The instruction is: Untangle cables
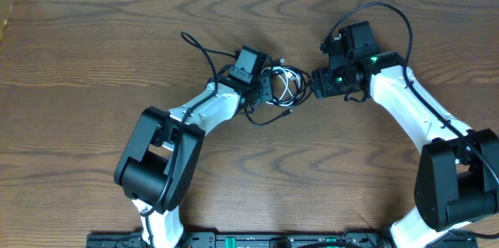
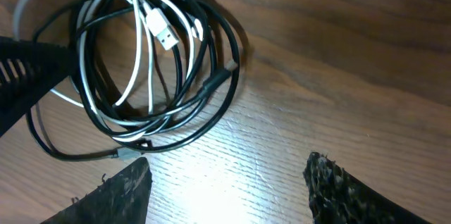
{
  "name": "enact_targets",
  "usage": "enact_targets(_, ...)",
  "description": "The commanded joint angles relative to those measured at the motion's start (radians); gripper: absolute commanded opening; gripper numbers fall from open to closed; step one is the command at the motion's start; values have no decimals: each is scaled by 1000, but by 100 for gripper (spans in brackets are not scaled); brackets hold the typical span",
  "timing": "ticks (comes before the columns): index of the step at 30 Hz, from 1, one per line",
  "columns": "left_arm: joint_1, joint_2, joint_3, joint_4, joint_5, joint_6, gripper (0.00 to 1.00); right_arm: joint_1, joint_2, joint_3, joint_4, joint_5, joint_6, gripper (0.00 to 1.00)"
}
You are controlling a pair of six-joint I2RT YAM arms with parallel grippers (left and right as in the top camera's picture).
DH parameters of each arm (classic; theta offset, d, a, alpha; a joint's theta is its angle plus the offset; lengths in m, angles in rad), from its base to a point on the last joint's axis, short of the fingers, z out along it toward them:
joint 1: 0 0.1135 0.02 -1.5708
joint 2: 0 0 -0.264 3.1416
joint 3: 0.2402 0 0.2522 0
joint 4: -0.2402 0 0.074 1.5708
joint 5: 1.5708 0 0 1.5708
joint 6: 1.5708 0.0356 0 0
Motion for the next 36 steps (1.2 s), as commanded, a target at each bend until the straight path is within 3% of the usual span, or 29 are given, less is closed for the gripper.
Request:
enact_targets(1, -1, -45, -13, -2, 31, 1, 8, 0, -4, -1, -7, -8, 2, 66)
enact_targets(9, -1, -246, -13, 0, 59, -17, 8, 6, -3, -1, 7, -127, 25, 72)
enact_targets(18, -6, -392, -13, -42, 106, -17, 8, 60, -2, -1, 55, -173, 56, 71)
enact_targets(36, -9, -519, -13, -59, 48, -13, 8, 148, -2, -40, 130, 0, 154, 71)
